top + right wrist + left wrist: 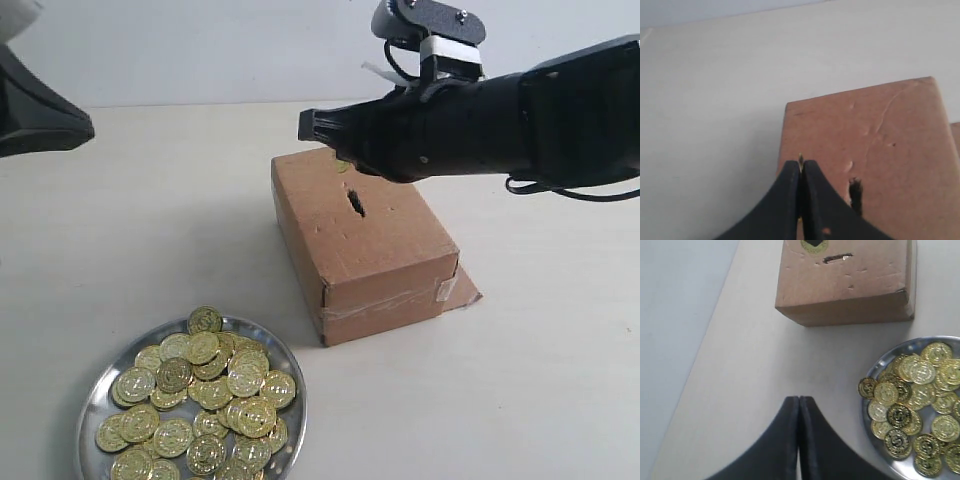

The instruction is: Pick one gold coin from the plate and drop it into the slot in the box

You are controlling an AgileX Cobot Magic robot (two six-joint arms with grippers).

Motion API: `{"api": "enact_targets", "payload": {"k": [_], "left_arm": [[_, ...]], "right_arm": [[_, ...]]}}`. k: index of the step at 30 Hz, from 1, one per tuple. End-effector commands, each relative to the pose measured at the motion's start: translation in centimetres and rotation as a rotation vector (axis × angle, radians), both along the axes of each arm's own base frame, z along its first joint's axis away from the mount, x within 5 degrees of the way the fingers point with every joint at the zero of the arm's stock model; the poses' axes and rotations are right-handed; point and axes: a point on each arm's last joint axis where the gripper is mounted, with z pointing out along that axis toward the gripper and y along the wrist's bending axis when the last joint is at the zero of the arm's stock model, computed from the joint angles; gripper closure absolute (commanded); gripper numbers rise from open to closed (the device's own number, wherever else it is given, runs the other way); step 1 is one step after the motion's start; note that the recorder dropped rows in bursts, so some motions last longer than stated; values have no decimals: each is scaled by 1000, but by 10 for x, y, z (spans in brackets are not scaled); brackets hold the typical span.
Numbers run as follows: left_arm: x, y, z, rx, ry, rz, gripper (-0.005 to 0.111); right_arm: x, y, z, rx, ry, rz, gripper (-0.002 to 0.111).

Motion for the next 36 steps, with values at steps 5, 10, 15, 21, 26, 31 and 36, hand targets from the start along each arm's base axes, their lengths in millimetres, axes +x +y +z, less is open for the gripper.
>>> {"api": "enact_targets", "payload": {"k": [5, 10, 15, 21, 26, 31, 36], "left_arm": [[-27, 23, 11, -41, 66, 33, 107], [-31, 28, 13, -44, 63, 35, 107], [-31, 28, 13, -41, 66, 36, 107], [-31, 28, 13, -41, 66, 36, 107], [-31, 28, 13, -41, 66, 36, 107], [-31, 28, 13, -41, 66, 36, 107], [-31, 28, 13, -41, 66, 36, 107]], "right_arm": [[12, 4, -20, -104, -7, 7, 108], [12, 4, -21, -129, -21, 18, 108], [13, 1, -21, -156, -34, 7, 108], [13, 1, -21, -172, -45, 22, 108], [10, -1, -27, -191, -35, 31, 108], [8, -6, -33, -215, -18, -5, 108], [8, -5, -33, -206, -14, 4, 108]]}}
